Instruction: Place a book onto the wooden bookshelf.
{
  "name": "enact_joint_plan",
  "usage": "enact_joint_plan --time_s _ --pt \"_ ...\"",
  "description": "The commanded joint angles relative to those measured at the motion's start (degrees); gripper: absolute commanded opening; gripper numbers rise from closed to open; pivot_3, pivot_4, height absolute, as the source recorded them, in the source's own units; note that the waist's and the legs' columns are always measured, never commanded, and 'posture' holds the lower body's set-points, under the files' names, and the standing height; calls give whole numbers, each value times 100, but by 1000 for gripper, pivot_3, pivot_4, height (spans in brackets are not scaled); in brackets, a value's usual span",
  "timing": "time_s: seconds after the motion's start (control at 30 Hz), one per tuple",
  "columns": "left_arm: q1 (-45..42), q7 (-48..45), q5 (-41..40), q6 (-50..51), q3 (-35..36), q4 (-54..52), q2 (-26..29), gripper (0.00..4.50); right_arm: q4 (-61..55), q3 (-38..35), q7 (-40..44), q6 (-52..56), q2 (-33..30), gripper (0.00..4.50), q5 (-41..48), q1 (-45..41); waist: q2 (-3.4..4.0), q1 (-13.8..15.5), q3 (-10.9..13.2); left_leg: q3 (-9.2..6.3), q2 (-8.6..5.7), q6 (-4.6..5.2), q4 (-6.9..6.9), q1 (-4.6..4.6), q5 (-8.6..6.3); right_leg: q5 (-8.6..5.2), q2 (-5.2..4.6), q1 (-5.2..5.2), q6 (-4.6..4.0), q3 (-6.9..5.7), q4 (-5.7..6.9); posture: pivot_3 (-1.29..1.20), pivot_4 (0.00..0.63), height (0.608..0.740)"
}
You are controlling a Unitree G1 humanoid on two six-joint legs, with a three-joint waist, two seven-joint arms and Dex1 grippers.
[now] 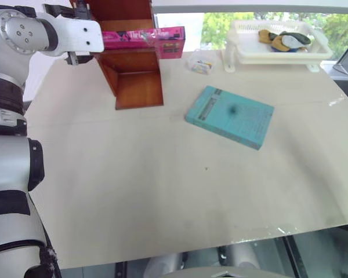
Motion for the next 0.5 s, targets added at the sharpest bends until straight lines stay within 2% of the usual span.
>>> enact_joint_plan --time_s 0.03,0.1,0.17,0.3,0.4,0.5 --pt "211 -491 -809 78 610 -344 320 4455 -44 -274 27 41 -134 4500 60 -21 2 -23 -1 2 0 0 -1 1 0 0 0 -3 0 1 2 0 150 740" --pt "548 -1067 -1672 331 1080 -753 231 4455 -59 -278 27 47 -115 4500 11 55 2 -13 -1 5 1 2 -3 3 -1 0 -4 -4 0 0 3 0 150 740" --pt "1045 -1647 -2784 1047 1710 -1451 38 4455 -93 -269 16 60 -68 4500 -50 163 1 14 -1 3 1 2 4 1 -1 0 -7 -4 0 -2 1 0 150 740" --pt "2741 -1943 -4916 3133 2989 -3775 -384 4455 -111 -212 123 -44 83 4500 -470 765 0 30 -2 -10 2 4 16 -3 -3 0 -16 -1 0 -12 5 0 150 740" --pt "4232 -1431 -5614 4517 3413 -5303 -680 4455 -104 -83 200 -258 190 4500 -882 1197 14 -20 -10 -7 3 6 7 4 -4 0 -36 -3 -1 -4 9 0 150 740" --pt "5217 -684 -5733 5269 3617 -5892 -1010 4455 186 93 72 -647 339 4500 -1381 1319 18 -27 -12 9 3 6 4 15 -5 0 -34 -2 -2 7 1 0 150 740"
